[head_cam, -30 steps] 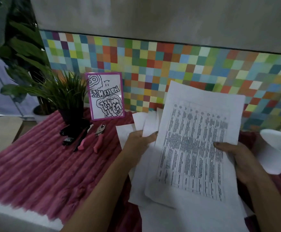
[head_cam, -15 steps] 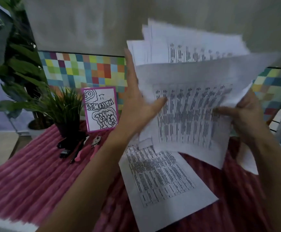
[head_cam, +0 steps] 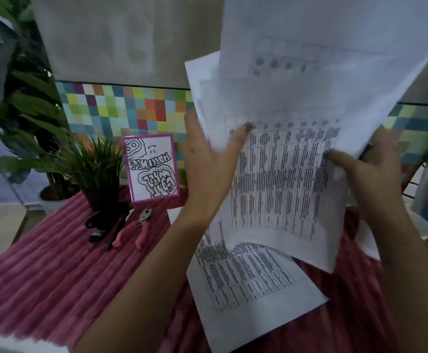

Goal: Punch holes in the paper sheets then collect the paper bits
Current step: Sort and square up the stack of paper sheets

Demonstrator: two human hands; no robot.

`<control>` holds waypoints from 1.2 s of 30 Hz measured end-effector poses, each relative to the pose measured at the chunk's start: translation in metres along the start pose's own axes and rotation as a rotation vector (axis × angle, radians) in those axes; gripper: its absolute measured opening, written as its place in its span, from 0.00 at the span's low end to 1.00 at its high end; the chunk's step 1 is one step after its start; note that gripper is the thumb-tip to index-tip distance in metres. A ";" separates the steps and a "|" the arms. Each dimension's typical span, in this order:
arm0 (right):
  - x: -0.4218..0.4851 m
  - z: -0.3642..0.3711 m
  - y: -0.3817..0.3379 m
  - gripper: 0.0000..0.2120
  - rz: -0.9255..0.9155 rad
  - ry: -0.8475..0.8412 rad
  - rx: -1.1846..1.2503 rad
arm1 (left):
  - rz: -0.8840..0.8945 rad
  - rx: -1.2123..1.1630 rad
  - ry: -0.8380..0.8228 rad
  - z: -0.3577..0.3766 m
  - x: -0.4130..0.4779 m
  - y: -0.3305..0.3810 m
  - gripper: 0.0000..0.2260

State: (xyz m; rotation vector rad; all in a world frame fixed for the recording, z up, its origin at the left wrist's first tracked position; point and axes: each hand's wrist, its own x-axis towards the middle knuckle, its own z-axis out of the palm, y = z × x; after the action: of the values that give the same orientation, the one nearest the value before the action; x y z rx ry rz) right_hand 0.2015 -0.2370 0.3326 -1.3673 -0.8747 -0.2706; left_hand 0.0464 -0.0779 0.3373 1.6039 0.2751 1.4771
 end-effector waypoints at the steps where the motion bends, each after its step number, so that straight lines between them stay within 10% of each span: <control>1: 0.002 0.000 -0.002 0.21 0.022 -0.013 0.039 | 0.005 -0.024 0.001 0.000 0.001 0.001 0.25; 10: -0.001 -0.004 -0.004 0.17 0.084 0.004 0.137 | 0.044 -0.054 -0.087 -0.008 0.007 0.003 0.32; 13: -0.001 -0.001 -0.003 0.04 0.094 -0.016 0.160 | 0.018 -0.004 -0.114 -0.007 0.009 0.000 0.20; 25: 0.000 0.009 0.025 0.12 0.164 0.014 0.134 | -0.223 -0.001 -0.080 0.004 -0.007 -0.044 0.17; 31: -0.029 0.029 0.070 0.05 0.298 -0.043 -0.118 | -0.446 0.120 -0.382 -0.004 -0.022 -0.053 0.01; 36: -0.004 0.003 0.067 0.03 0.251 0.325 -0.176 | -0.619 0.623 -0.502 -0.053 -0.036 -0.081 0.38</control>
State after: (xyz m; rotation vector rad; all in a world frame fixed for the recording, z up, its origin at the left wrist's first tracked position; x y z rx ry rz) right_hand 0.2407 -0.2204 0.2812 -1.5270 -0.4121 -0.3691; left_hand 0.0229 -0.0326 0.2475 2.0540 0.9063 0.5024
